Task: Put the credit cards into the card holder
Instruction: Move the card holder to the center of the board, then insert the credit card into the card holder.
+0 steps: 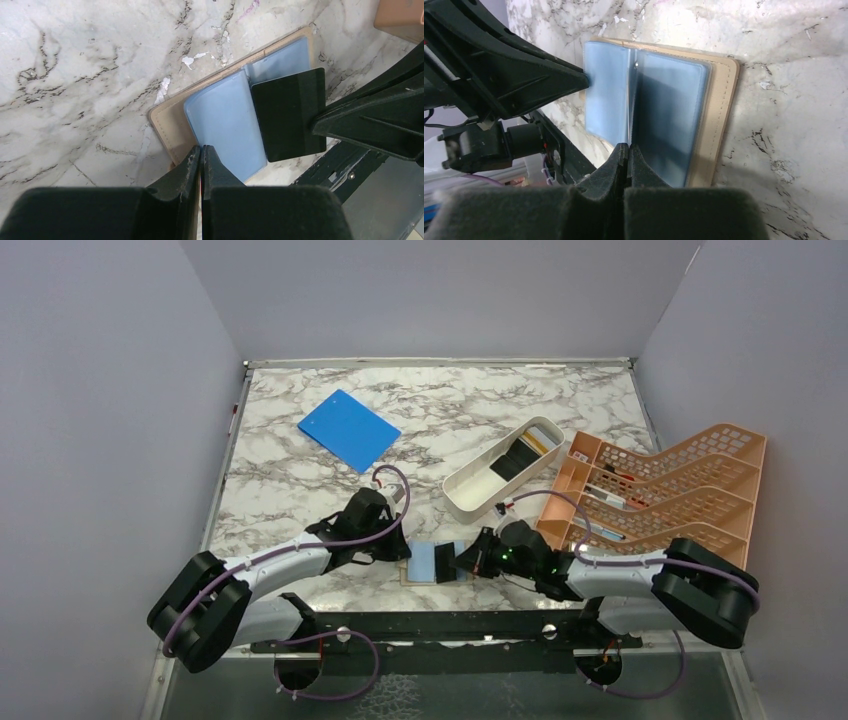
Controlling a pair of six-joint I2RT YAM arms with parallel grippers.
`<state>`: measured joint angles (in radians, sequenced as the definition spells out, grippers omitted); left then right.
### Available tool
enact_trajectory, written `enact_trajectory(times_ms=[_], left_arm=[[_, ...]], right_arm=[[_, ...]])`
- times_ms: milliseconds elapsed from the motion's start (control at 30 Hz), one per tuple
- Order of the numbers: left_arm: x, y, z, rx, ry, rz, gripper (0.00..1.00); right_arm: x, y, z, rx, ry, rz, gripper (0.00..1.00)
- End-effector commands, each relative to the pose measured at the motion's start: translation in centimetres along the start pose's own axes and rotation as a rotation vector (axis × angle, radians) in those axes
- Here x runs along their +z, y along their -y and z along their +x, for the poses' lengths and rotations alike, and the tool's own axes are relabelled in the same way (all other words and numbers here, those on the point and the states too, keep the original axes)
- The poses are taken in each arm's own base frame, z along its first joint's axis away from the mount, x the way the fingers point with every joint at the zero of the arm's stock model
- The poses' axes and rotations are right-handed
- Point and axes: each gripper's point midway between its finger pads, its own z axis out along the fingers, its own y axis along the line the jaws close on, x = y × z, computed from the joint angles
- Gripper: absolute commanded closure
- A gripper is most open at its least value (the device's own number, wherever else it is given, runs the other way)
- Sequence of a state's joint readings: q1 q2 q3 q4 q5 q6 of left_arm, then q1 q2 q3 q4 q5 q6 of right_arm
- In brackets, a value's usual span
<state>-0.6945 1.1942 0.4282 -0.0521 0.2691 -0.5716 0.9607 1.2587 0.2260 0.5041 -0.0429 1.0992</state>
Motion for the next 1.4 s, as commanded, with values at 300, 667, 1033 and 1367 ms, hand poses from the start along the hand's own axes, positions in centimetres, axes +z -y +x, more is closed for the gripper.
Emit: enact_trajectory(times_ms=[300, 667, 1033, 1367], left_arm=[[-0.1, 0.5, -0.9, 0.004, 0.041, 0.009, 0.93], [0.0, 0.2, -0.5, -0.016, 0.049, 0.007, 0.93], [0.1, -0.1, -0.3, -0.018, 0.045, 0.000, 0.93], [0.2, 0.0, -0.3, -0.020, 0.043, 0.002, 0.93]], right_arm=[[-0.4, -0.9, -1.3, 0.006, 0.057, -0.018, 0.99], [0.9, -0.2, -0.8, 0.026, 0.041, -0.009, 0.99], [-0.2, -1.3, -2.1, 0.012, 0.092, -0.018, 0.99], [0.4, -1.3, -2.1, 0.008, 0.087, -0.012, 0.99]])
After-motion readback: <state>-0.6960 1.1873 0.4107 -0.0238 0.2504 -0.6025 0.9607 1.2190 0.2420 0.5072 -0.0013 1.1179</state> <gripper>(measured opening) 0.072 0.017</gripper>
